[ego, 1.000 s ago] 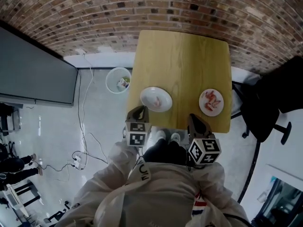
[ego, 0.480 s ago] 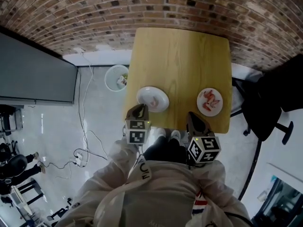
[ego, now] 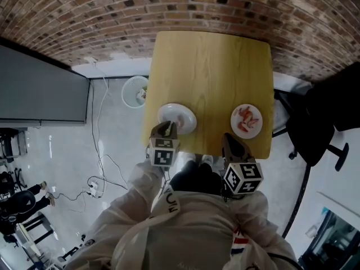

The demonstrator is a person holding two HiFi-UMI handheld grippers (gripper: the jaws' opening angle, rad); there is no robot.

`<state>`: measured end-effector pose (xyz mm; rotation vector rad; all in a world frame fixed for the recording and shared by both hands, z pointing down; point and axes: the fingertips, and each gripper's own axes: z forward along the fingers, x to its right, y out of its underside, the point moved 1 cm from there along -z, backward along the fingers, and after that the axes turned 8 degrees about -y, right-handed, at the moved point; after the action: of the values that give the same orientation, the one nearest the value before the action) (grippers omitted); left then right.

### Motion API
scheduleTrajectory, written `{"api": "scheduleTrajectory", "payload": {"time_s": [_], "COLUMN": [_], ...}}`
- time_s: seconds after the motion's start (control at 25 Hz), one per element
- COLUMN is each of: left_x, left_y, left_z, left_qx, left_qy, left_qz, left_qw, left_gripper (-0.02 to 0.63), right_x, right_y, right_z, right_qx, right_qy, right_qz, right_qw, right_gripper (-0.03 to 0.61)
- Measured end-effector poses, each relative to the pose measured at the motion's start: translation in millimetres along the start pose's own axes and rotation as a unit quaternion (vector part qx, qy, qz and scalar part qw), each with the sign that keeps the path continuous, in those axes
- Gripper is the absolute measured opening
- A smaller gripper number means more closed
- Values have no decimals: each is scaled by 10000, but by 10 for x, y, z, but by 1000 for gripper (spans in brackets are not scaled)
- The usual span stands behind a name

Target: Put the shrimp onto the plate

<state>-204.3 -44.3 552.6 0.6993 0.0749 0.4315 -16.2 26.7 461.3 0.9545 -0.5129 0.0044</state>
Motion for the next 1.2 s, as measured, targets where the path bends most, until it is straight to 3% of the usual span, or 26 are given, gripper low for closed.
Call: {"api": "scheduleTrajectory", "payload": {"time_s": [0.56, 0.88, 1.2], "left_x": [104, 200, 207], "left_y": [-12, -1, 51], "left_z": [260, 434, 602], "left_qx": [-238, -579, -856], "left_qy": [47, 278, 250], "left_qz": [-33, -303, -499], "left_qw": [9997, 9975, 9948], "left_gripper": [83, 145, 152], "right_x": [207, 348, 433], "right_y": [42, 61, 39], "right_z": [-8, 1, 49], "right_qx": [-112, -148, -186], "right_qy": [83, 168, 191], "right_qz": [97, 215, 275], "right_qw": [9999, 9995, 9993], "right_gripper": [23, 23, 23]}}
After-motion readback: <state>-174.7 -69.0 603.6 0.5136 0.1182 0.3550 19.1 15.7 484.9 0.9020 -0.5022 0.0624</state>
